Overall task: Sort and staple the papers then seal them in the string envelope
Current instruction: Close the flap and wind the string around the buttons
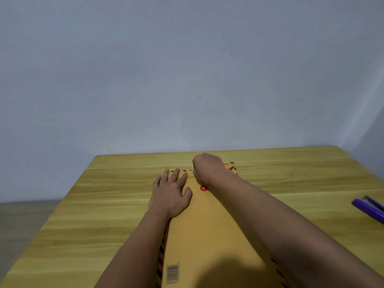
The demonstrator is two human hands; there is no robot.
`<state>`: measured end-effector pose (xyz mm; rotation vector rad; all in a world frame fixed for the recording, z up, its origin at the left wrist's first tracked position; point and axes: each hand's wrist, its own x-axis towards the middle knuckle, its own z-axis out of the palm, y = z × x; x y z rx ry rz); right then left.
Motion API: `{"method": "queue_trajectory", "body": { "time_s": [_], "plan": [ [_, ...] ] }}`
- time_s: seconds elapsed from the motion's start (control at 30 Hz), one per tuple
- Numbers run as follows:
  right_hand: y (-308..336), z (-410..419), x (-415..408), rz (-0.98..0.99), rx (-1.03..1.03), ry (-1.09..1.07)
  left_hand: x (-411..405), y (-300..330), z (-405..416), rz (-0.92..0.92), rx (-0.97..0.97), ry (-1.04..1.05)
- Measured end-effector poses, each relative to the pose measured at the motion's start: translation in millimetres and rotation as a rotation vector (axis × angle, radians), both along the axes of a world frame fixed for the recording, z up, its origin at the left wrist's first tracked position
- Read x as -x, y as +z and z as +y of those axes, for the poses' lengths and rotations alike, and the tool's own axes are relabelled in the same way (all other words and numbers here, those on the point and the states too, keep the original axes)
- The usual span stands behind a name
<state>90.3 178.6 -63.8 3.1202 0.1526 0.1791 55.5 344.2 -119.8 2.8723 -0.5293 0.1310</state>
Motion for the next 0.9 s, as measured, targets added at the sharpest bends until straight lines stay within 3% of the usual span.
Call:
{"method": "queue_trajectory", "body": {
  "time_s": [0.43,0.9],
  "plan": [
    [-9.9,-14.8,48.2,-0.048,-0.075,0.020,-1.5,1.6,0.4,0.014,-0.013,0.015],
    [-9.1,-41.7,95.8,-0.097,0.105,0.255,1.1,4.0,-1.0,0.019,-0.022,0.039]
  ]
}}
